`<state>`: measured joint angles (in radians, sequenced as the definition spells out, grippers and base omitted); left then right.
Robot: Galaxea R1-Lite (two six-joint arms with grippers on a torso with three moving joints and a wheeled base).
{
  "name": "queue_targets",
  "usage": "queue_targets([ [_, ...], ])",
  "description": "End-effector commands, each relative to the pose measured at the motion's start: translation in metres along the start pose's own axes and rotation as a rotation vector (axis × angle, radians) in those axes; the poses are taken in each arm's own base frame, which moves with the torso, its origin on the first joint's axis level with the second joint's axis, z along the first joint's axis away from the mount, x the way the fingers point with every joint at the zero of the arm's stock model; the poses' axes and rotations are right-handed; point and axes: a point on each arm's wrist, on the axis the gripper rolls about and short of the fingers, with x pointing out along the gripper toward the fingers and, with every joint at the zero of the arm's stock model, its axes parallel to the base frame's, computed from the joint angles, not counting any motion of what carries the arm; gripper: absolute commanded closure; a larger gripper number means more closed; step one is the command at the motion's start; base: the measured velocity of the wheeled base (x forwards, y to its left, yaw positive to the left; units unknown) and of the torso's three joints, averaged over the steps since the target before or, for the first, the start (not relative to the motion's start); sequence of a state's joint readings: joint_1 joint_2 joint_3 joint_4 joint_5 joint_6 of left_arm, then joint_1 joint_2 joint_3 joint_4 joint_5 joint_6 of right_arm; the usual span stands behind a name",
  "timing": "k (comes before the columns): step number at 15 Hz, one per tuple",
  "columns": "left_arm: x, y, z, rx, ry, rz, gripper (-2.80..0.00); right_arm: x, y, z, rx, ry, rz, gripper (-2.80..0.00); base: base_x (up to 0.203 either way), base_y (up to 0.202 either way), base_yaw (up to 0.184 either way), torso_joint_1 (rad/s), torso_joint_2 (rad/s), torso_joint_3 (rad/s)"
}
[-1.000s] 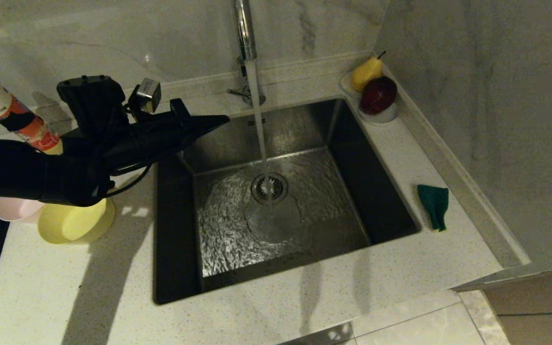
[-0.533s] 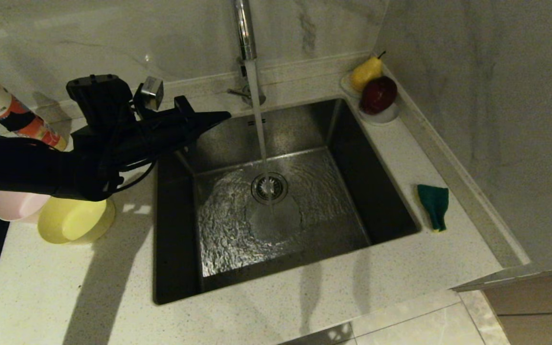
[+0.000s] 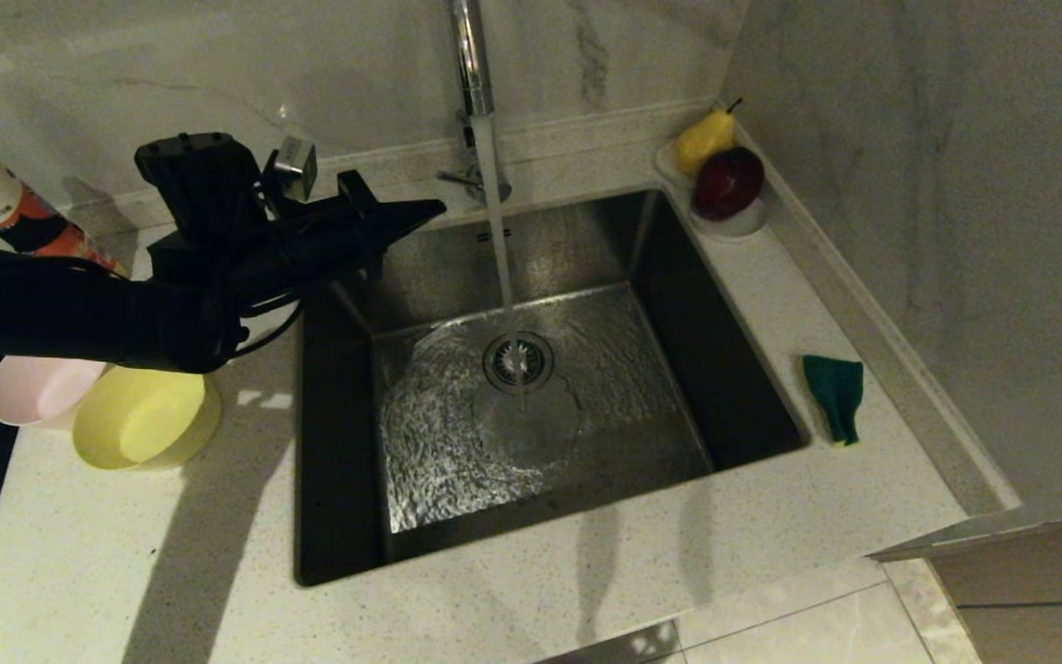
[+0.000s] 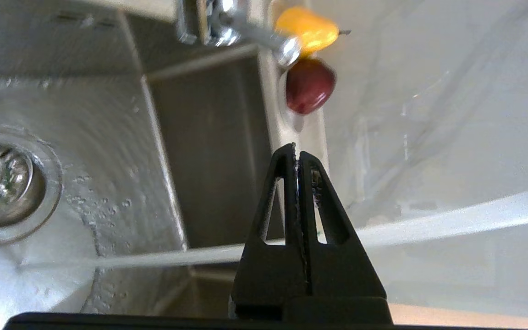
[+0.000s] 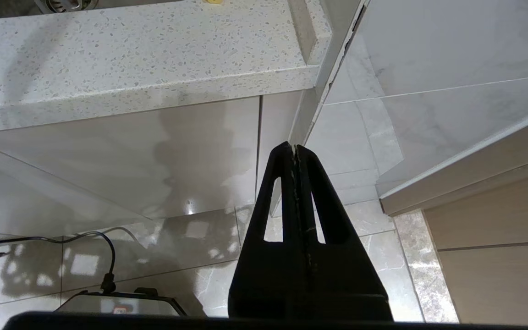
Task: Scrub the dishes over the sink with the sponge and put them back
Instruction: Turn off the faucet
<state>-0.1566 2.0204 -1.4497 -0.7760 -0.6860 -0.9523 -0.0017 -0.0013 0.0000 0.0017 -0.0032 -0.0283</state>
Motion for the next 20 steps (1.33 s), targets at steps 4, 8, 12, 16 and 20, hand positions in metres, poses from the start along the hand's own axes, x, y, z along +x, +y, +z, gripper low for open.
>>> queue_targets([
  [4, 0.010, 0.001, 0.011, 0.008, -0.037, -0.022, 0.00, 0.000, 0.000, 0.000, -0.001, 0.001, 0.000, 0.00, 0.000, 0.000, 0.000, 0.000, 0.00, 0.000],
  [8, 0.014, 0.009, 0.008, 0.000, -0.037, -0.010, 0.00, 0.000, 0.000, 0.000, -0.001, 0.001, 0.000, 0.00, 0.000, 0.000, 0.000, 0.000, 0.00, 0.000],
  [12, 0.023, 0.019, 0.011, 0.004, -0.044, -0.017, 0.00, 0.000, 0.000, 0.000, -0.001, 0.001, 0.002, 0.00, 0.000, 0.000, 0.000, 0.000, 0.00, 0.000],
  [16, 0.028, 0.019, 0.016, 0.005, -0.054, -0.033, 0.00, 0.000, 0.000, 0.000, -0.001, 0.001, 0.000, 0.00, 0.000, 0.000, 0.000, 0.000, 0.00, 0.000],
  [20, 0.031, 0.014, 0.023, 0.016, -0.069, -0.050, 0.00, 0.000, 0.000, 0.000, -0.001, 0.001, 0.000, 0.00, 0.000, 0.000, 0.000, 0.000, 0.00, 0.000],
])
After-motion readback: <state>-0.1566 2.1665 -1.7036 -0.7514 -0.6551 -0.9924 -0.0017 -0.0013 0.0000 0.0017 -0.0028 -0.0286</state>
